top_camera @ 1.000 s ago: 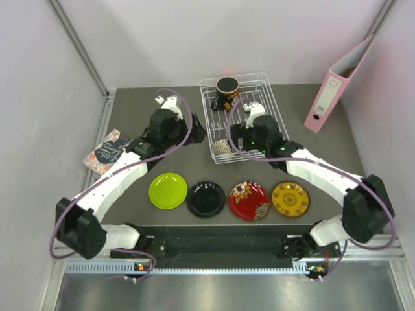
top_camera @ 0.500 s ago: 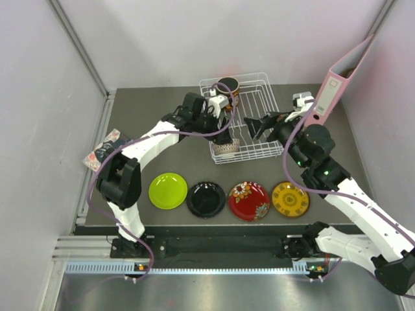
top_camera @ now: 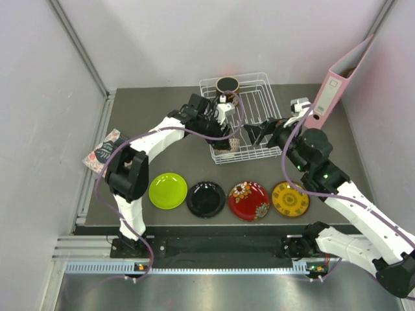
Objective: Unload the mixed dishes from the dish rack
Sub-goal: Pick up the bowl from the dish rack.
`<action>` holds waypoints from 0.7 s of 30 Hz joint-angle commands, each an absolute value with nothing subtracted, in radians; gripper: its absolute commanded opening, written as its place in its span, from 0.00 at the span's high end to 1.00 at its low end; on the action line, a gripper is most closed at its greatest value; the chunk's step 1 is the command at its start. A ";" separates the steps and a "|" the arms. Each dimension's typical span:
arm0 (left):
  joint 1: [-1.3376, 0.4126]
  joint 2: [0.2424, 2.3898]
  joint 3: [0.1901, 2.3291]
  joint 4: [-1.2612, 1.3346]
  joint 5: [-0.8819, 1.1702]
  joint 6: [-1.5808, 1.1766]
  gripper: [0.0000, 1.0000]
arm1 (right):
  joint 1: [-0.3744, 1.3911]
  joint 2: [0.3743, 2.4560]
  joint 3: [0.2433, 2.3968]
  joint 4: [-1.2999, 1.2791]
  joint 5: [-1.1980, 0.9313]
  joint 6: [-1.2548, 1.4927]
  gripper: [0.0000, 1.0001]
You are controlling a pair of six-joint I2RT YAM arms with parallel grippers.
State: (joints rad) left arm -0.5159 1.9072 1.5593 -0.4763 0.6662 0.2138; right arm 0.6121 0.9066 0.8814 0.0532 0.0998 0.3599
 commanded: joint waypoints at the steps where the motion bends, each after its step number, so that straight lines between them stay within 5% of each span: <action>1: -0.508 1.954 1.572 -0.491 0.727 0.268 0.38 | 0.609 0.902 0.877 0.084 0.084 0.350 0.05; 10: -0.508 1.983 1.583 -0.500 0.758 0.271 0.55 | 0.609 0.914 0.856 0.095 0.081 0.359 0.05; 14: -0.506 1.970 1.597 -0.525 0.775 0.296 0.73 | 0.609 0.925 0.853 0.101 0.069 0.365 0.05; 17: -0.506 1.962 1.603 -0.534 0.793 0.310 0.97 | 0.609 0.925 0.854 0.100 0.071 0.367 0.05; 21: -0.505 1.960 1.600 -0.538 0.796 0.313 1.00 | 0.609 0.920 0.851 0.100 0.072 0.365 0.05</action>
State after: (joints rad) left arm -0.5102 1.9751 1.5711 -0.4843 0.7639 0.2878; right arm 0.6121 0.9306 0.8490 0.0601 0.0837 0.3611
